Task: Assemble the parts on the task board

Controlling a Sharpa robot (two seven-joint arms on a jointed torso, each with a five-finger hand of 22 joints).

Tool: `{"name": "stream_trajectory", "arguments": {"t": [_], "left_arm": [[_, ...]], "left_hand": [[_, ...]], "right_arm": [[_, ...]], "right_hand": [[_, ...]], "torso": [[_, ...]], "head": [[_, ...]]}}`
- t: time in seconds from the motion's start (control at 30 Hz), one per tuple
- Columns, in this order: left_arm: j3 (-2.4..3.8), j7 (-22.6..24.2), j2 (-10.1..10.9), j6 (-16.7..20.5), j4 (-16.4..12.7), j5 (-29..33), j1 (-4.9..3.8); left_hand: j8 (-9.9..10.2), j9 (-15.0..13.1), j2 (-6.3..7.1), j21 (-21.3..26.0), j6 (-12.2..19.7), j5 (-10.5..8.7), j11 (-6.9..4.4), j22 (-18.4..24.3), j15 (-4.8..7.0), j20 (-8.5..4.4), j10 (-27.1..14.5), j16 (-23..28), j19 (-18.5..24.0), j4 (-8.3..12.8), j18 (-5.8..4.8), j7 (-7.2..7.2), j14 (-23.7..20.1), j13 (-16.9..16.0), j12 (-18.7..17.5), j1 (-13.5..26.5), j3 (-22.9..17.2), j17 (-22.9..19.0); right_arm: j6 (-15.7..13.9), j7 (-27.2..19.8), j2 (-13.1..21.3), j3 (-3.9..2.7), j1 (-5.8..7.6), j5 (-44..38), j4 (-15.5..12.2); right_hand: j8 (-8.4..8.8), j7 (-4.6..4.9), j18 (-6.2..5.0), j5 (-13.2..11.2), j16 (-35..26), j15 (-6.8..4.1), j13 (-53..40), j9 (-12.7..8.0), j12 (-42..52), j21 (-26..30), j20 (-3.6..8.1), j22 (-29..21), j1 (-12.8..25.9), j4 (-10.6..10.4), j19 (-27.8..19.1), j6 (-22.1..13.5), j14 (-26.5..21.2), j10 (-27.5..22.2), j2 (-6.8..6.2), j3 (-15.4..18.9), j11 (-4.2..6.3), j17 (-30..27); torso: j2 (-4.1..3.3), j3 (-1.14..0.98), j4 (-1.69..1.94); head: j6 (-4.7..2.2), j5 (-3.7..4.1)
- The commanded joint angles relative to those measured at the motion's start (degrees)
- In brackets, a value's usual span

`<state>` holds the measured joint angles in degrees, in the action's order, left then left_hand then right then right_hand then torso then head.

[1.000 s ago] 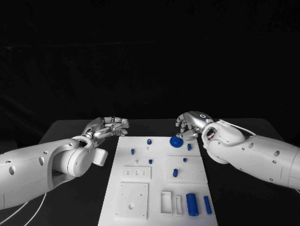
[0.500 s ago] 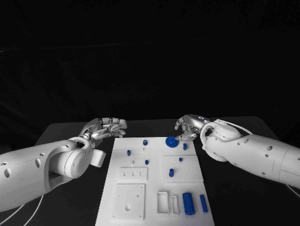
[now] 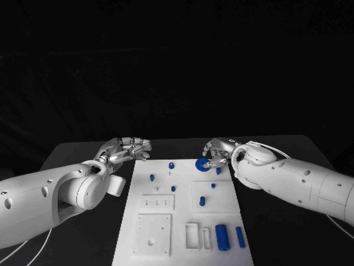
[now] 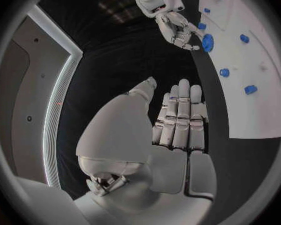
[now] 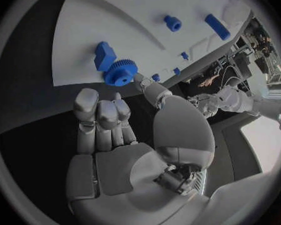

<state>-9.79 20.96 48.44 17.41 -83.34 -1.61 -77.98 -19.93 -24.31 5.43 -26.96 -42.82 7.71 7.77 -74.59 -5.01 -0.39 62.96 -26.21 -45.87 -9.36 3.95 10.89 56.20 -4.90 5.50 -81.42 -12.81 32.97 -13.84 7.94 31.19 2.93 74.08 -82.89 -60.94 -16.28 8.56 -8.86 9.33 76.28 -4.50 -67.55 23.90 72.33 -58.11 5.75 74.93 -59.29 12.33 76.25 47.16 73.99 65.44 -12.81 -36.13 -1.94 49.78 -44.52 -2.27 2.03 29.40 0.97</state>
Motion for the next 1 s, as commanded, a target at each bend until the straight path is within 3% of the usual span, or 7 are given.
{"name": "stream_trajectory", "arguments": {"t": [0.03,0.2,0.37,0.6,1.0], "left_arm": [[0.05,0.5,0.04,-0.99,-0.43,-0.64,-0.07],[0.06,0.46,0.13,-1.04,-0.66,-0.71,-0.08],[0.07,0.47,0.12,-1.04,-0.75,-1.02,-0.08],[0.06,0.45,-0.54,-1.12,-0.02,-0.95,-0.07],[0.04,0.4,-0.79,-1.2,0.32,-0.88,-0.03]], "left_hand": [[0.38,0.1,-0.02,0.4,-0.37,-0.06,0.13,0.06,-0.08,-0.22,0.47,0.29,0.05,-0.05,0.68,-0.15,0.49,0.09,-0.37,-0.65,0.27,0.1],[0.38,0.11,0.0,0.4,-0.37,-0.08,0.13,0.06,-0.09,-0.22,0.47,0.33,0.06,-0.07,0.68,-0.14,0.49,0.1,-0.4,-0.65,0.29,0.12],[0.39,0.13,0.01,0.41,-0.37,-0.09,0.13,0.06,-0.09,-0.21,0.48,0.36,0.07,-0.09,0.67,-0.14,0.49,0.1,-0.43,-0.66,0.31,0.14],[0.4,0.15,-0.02,0.41,-0.37,-0.1,0.13,0.06,-0.1,-0.21,0.48,0.4,0.07,-0.13,0.67,-0.15,0.5,0.11,-0.47,-0.65,0.33,0.18],[0.42,0.19,-0.06,0.42,-0.36,-0.11,0.12,0.07,-0.1,-0.2,0.48,0.46,0.08,-0.19,0.66,-0.17,0.5,0.12,-0.54,-0.65,0.37,0.23]], "right_arm": [[1.49,-0.69,-0.6,0.02,-0.21,-0.73,1.05],[1.84,-0.45,-1.16,0.05,-0.32,-2.28,2.51],[2.39,-0.47,-1.39,0.12,-0.43,-2.31,3.44],[3.11,-0.52,-1.53,0.28,-0.66,-2.38,3.0],[2.47,-0.37,-1.26,0.3,-0.69,-2.67,2.31]], "right_hand": [[0.25,0.0,-6.14,0.23,0.24,0.16,-0.06,-0.08,0.38,-0.25,0.27,1.31,0.21,0.08,0.04,-0.37,-0.32,0.41,0.27,0.42,-0.07,0.1],[0.24,0.0,-6.14,0.18,0.24,0.16,-0.11,-0.08,0.39,-0.36,0.3,1.29,0.15,0.21,-0.02,-0.39,-0.34,0.37,0.49,0.42,-0.07,0.21],[0.1,-0.03,-6.14,0.03,0.24,0.14,-0.32,-0.02,0.5,-0.56,0.34,1.27,-0.07,0.44,-0.12,-0.18,-0.34,0.47,0.85,0.26,-0.05,0.4],[-0.32,-0.2,-6.14,0.11,0.23,0.02,-0.69,0.14,0.75,-0.88,0.31,1.26,-0.16,0.72,-0.26,0.56,-0.31,0.82,1.35,0.06,0.1,0.68],[-0.63,-0.28,-6.14,-0.19,0.15,-0.07,-0.67,0.23,0.61,-1.25,0.24,1.23,0.39,0.79,-0.38,1.17,-0.29,0.72,1.52,0.2,0.19,0.97]], "torso": [[-0.07,0.01,0.03],[-0.17,0.01,0.15],[-0.42,-0.14,0.36],[-0.41,-0.16,0.08],[-0.37,-0.14,0.18]], "head": [[0.25,-0.05],[0.24,-0.05],[0.22,0.11],[0.5,0.06],[0.9,0.03]]}}
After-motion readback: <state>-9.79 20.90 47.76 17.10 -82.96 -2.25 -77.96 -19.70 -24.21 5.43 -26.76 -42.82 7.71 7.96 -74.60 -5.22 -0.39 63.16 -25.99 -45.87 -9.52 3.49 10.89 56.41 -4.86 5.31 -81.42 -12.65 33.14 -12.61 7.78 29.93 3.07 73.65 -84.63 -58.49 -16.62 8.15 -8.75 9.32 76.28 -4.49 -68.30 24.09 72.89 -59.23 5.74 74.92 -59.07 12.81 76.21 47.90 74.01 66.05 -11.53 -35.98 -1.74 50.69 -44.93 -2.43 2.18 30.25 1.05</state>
